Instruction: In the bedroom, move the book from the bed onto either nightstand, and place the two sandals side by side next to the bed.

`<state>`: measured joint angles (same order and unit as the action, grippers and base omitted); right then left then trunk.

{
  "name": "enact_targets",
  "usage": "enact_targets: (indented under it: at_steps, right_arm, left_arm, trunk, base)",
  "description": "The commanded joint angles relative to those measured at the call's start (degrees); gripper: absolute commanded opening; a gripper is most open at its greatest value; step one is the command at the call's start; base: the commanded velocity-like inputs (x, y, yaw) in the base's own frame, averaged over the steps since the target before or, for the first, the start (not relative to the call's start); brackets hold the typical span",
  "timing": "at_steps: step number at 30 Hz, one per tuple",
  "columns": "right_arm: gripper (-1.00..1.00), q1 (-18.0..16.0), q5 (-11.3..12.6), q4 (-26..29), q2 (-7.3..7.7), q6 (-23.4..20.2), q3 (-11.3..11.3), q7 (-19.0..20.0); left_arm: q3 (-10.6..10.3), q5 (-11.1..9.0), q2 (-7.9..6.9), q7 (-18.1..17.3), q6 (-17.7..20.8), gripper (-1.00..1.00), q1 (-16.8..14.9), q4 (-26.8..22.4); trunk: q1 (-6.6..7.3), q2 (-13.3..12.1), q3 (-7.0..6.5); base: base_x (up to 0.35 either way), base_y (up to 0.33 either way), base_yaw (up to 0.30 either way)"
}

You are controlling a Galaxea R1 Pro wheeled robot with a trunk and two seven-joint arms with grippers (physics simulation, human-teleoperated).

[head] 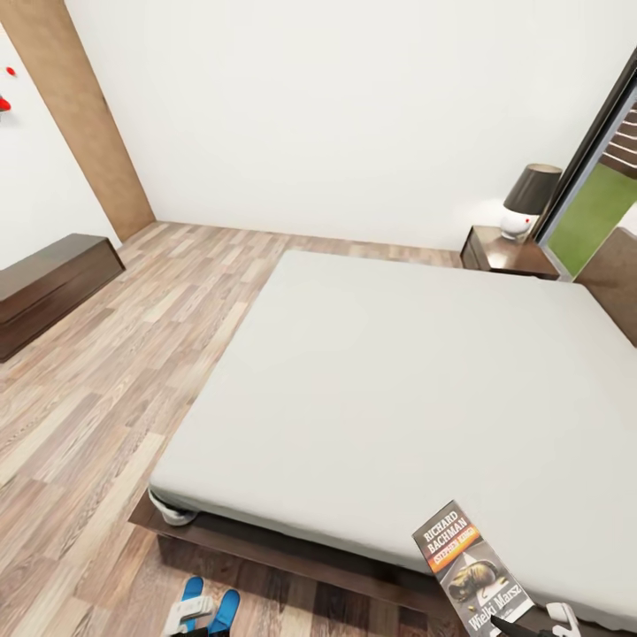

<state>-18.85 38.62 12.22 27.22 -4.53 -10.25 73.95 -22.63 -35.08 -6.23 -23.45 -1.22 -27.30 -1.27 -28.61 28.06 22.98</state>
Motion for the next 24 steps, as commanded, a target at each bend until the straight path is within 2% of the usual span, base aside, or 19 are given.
enact_targets:
  at_steps: [1, 7, 24]
  right_arm:
    - [-1.0, -0.04, 0.58, 0.0, 0.04, -0.48, -0.45, 0.14]
    - [-1.0, -0.03, 0.58, 0.0, 0.03, -0.48, -0.47, 0.14]
    - [-1.0, -0.04, 0.58, 0.0, -0.76, -0.48, -0.47, 0.14]
  left_arm:
    - [-0.49, -0.43, -0.01, -0.19, -0.15, 1.0, -0.03, 0.04]
    - [-0.49, -0.43, 0.7, -0.19, -0.19, 1.0, -0.03, 0.04]
    - [-0.49, -0.43, 0.87, -0.17, -0.21, 1.0, -0.03, 0.04]
  trunk:
    - [-0.02, 0.08, -0.02]
    - [-0.02, 0.08, -0.57]
    - [-0.02, 0.08, -2.14]
  base:
    - [0.0, 0.0, 0.0]
    - [0.0, 0.0, 0.0]
    - [0.0, 0.0, 0.0]
